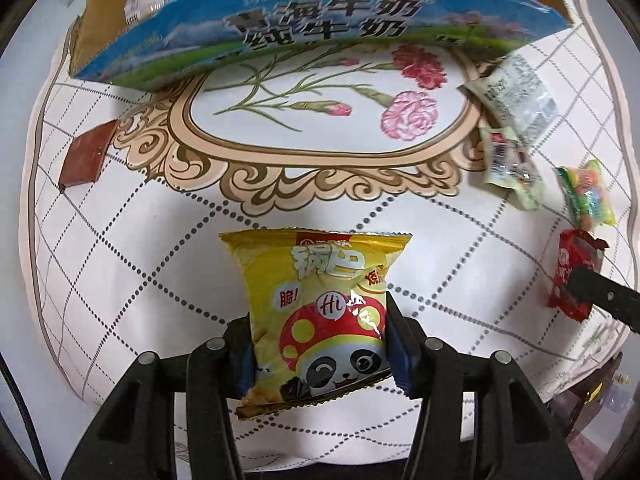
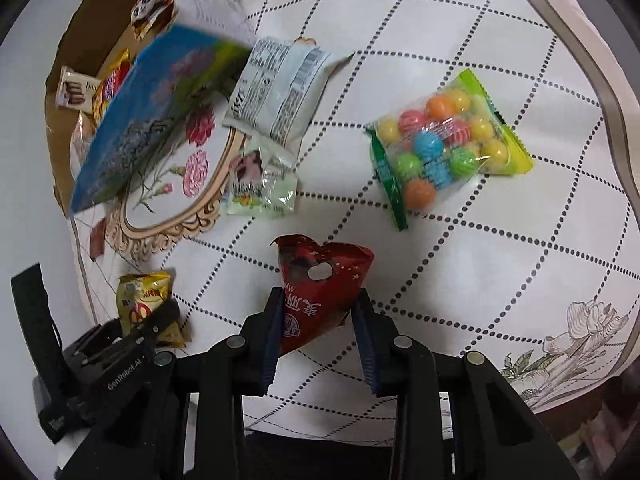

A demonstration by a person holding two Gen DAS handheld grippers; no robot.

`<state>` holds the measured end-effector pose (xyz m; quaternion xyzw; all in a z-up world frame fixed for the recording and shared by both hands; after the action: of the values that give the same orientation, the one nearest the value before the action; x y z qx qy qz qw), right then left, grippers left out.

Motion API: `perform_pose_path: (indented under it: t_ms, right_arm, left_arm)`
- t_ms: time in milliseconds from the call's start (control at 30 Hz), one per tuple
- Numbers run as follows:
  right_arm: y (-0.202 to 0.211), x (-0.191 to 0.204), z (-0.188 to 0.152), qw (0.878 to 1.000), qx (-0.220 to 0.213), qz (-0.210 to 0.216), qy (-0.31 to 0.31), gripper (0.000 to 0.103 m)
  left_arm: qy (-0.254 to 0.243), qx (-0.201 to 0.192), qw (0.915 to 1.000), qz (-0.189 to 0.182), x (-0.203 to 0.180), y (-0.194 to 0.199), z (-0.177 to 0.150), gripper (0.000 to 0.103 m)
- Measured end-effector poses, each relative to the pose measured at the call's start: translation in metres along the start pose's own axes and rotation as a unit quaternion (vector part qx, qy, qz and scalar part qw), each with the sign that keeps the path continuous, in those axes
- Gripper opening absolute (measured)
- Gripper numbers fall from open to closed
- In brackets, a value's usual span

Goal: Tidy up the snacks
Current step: 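Carry both packets into the box and open both grippers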

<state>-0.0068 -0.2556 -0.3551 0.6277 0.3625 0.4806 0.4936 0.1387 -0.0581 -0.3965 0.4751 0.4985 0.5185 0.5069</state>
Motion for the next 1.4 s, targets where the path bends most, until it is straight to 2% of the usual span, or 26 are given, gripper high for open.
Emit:
perform_pose_path:
  t_ms: [100,333,400,467,500,533,633,767,867,933,1067,1167,1267,1400]
  right_arm:
    - [-0.01,-0.002,0.002,1.0,0.011,0.0,-0.011,0.062]
    - [-0.019,-0.008,0.016,0.999,-0.01,-0.003,-0.041,0.063]
    - [-0.017,-0.008,0.022,0.999,-0.019,-0.008,-0.041,0.063]
    - [-0.017,-0.005,0.029,0.999,-0.034,-0.014,-0.032,0.057]
    - [-0.018,-0.002,0.03,0.999,-0.035,-0.016,-0.027,0.04]
    - [-0.02,0.0,0.031,0.999,-0.036,-0.019,-0.022,0.038]
    - [-0.02,0.006,0.033,0.999,-0.043,-0.029,0.001,0.036]
    - [-0.012,0.017,0.032,0.998,-0.05,-0.016,0.016,0.035]
    - [0.006,0.033,0.036,0.997,-0.065,0.003,0.03,0.035]
    - [0.024,0.047,0.044,0.996,-0.081,0.016,0.043,0.035]
    - [0.061,0.081,0.075,0.99,-0.114,0.042,0.069,0.035]
    - [0.082,0.106,0.113,0.986,-0.133,0.048,0.088,0.035]
    - [0.091,0.126,0.159,0.983,-0.151,0.028,0.105,0.035]
    - [0.09,0.145,0.222,0.981,-0.158,0.002,0.11,0.035]
  left_arm:
    - [-0.004,-0.005,0.9999,0.015,-0.001,-0.011,0.012,0.056]
    - [-0.003,-0.016,0.9995,0.027,-0.005,-0.025,0.006,0.058]
    - [-0.001,-0.017,0.9995,0.026,-0.016,-0.026,0.018,0.058]
    - [0.0,-0.024,0.9994,0.024,-0.013,-0.021,0.02,0.056]
    - [-0.001,-0.028,0.9993,0.023,-0.014,-0.017,0.022,0.054]
    - [-0.001,-0.032,0.9993,0.021,-0.019,-0.006,0.037,0.052]
    - [-0.001,-0.04,0.9991,0.015,-0.022,0.005,0.046,0.05]
    - [0.008,-0.046,0.9989,-0.004,-0.016,0.028,0.049,0.049]
    - [0.015,-0.058,0.9978,-0.03,-0.015,0.059,0.056,0.049]
    - [0.014,-0.08,0.9956,-0.046,-0.018,0.089,0.068,0.049]
    - [0.013,-0.124,0.9887,-0.083,-0.021,0.15,0.109,0.049]
    - [0.011,-0.152,0.9841,-0.091,-0.022,0.178,0.157,0.049]
    - [0.01,-0.174,0.9815,-0.08,-0.016,0.19,0.21,0.049]
    - [0.015,-0.169,0.9837,-0.061,-0.005,0.18,0.278,0.049]
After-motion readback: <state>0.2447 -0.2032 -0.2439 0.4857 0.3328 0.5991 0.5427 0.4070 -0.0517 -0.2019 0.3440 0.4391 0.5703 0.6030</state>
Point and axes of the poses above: each gripper's, at about its wrist camera, not at the fingertips, and y roughly against the way its jaws point, x to its left, z to its top, the point moved 6 cm from there along -y, roughly the way its jaws point, and after that the axes turned 10 degrees about y, right-handed, at the moved point
